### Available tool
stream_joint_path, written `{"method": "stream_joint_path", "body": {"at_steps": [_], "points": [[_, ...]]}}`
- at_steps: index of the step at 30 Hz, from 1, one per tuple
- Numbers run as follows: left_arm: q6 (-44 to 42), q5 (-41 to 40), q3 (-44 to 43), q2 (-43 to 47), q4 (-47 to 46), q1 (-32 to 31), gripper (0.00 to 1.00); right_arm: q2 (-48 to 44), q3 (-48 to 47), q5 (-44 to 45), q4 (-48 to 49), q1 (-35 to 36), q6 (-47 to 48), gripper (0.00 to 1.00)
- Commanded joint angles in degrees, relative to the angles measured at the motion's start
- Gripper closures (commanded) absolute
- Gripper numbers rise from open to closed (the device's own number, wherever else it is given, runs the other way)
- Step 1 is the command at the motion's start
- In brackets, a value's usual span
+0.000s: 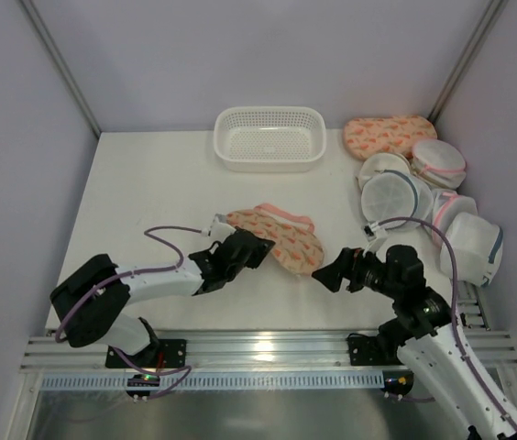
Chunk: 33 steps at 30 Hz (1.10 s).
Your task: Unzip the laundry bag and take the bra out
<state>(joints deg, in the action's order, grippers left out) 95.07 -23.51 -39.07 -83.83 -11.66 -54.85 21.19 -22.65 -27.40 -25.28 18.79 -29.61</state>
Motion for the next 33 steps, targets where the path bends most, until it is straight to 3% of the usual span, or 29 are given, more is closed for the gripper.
{"method": "stream_joint_path", "body": {"at_steps": [1, 2, 6, 14, 23, 28, 33], "points": [[5.21, -1.55, -0.66, 0.51, 3.58, -0.17, 1.00, 6.73, -2.74, 10.50, 3.39, 7.82, 0.86, 0.09], [5.56, -1.02, -0.66, 0.60, 3.49, -0.17, 1.00, 8.50, -3.27, 16.79, 4.26, 13.41, 0.95, 0.09], [7.76, 1.09, 0.39, 1.82, 1.82, 0.44, 1.00, 16.59, -5.56, 31.65, 7.16, 24.25, 0.60, 0.09], [9.79, 3.73, 2.24, 7.45, 1.02, 1.50, 1.00, 28.19, -6.26, 42.94, 17.35, 34.64, -2.56, 0.11], [11.19, 3.03, 4.09, 11.85, 1.47, 2.29, 1.00, 35.58, -6.43, 49.88, 23.34, 43.69, -7.57, 0.22], [12.25, 2.07, 5.66, 11.85, 0.15, 2.38, 1.00, 37.17, -11.70, 56.99, 17.30, 50.37, -12.22, 0.24], [12.60, 1.62, 6.46, 12.20, -0.11, 2.56, 1.00, 39.36, -18.90, 70.10, -0.71, 59.77, -22.67, 0.16]]}}
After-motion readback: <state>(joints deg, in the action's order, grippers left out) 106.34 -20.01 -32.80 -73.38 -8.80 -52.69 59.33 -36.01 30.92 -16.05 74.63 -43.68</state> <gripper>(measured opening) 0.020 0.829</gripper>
